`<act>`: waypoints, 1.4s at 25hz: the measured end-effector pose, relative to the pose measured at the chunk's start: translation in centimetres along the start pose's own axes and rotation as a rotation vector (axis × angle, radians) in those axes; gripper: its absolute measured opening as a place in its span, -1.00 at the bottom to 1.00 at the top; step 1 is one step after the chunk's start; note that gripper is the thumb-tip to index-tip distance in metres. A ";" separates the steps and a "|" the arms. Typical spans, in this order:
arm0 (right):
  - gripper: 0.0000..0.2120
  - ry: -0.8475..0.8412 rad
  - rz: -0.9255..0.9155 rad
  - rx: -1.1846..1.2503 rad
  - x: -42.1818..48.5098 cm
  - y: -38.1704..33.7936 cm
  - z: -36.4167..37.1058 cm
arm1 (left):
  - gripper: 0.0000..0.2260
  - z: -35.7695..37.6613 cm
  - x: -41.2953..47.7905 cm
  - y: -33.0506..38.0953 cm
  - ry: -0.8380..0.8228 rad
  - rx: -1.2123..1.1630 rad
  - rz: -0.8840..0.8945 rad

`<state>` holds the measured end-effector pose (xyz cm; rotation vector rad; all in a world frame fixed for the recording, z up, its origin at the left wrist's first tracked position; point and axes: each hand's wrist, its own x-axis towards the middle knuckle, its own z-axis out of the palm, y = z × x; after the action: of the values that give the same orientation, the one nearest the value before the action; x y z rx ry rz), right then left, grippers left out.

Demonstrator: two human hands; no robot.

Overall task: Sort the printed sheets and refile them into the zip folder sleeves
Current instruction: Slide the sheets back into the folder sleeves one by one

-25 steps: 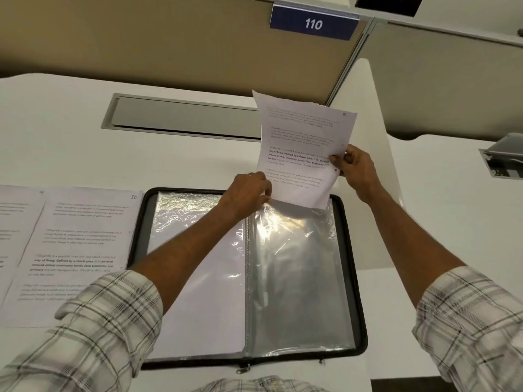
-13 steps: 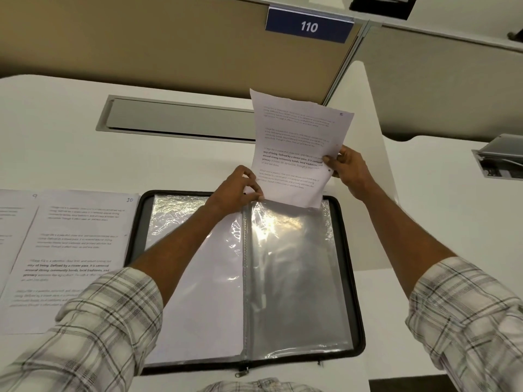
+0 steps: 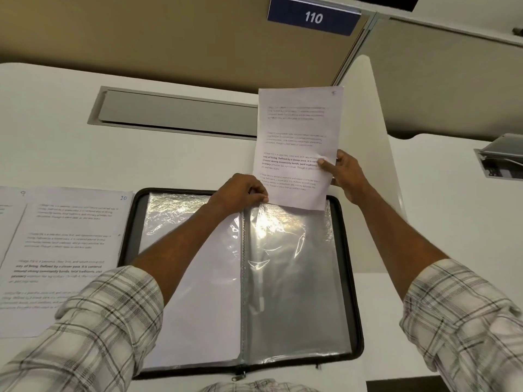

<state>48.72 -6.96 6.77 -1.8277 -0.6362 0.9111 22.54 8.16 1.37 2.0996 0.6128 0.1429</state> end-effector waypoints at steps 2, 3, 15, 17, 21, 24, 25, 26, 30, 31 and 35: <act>-0.54 -0.025 0.006 -0.003 0.0 0.3 0.4 | -0.89 -0.2 0.2 0.0 -0.010 -0.005 0.019; -0.54 -0.031 0.000 -0.007 0.0 0.4 0.6 | -0.86 -0.2 0.3 -0.1 -0.026 -0.025 0.026; -0.62 -0.137 -0.100 -0.065 0.1 -0.2 0.4 | -0.85 -1.2 1.5 0.8 -0.191 0.262 0.047; -0.62 -0.164 -0.104 -0.041 -0.1 -0.2 0.1 | -0.87 -1.4 1.8 1.0 -0.241 0.287 0.072; -0.61 -0.216 -0.097 -0.001 -0.7 -0.7 0.2 | -0.87 -1.8 1.8 1.6 -0.204 0.230 0.123; -0.62 -0.213 -0.090 0.016 -1.0 -0.7 0.2 | -0.86 -1.9 1.7 1.5 -0.187 0.247 0.087; -0.63 -0.200 -0.086 0.013 -1.1 -0.6 0.2 | -0.86 -1.8 1.7 1.3 -0.197 0.280 0.078; -0.64 -0.185 -0.077 0.008 -1.1 -0.5 0.2 | -0.86 -1.8 1.6 1.3 -0.204 0.310 0.073; -0.65 -0.178 -0.035 -0.021 -1.1 0.4 0.4 | -0.86 -1.2 1.6 1.7 -0.185 0.363 0.065; -0.64 -0.178 -0.032 -0.030 -1.0 0.6 0.4 | -0.82 -1.1 1.7 1.8 -0.169 0.385 0.068; -0.63 -0.181 -0.027 -0.040 -0.9 0.6 0.2 | -0.65 -0.9 2.0 1.3 -0.146 0.562 0.077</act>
<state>48.05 -7.73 6.43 -1.7798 -0.7946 1.0609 24.44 9.19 2.68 2.6479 0.5230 -0.1586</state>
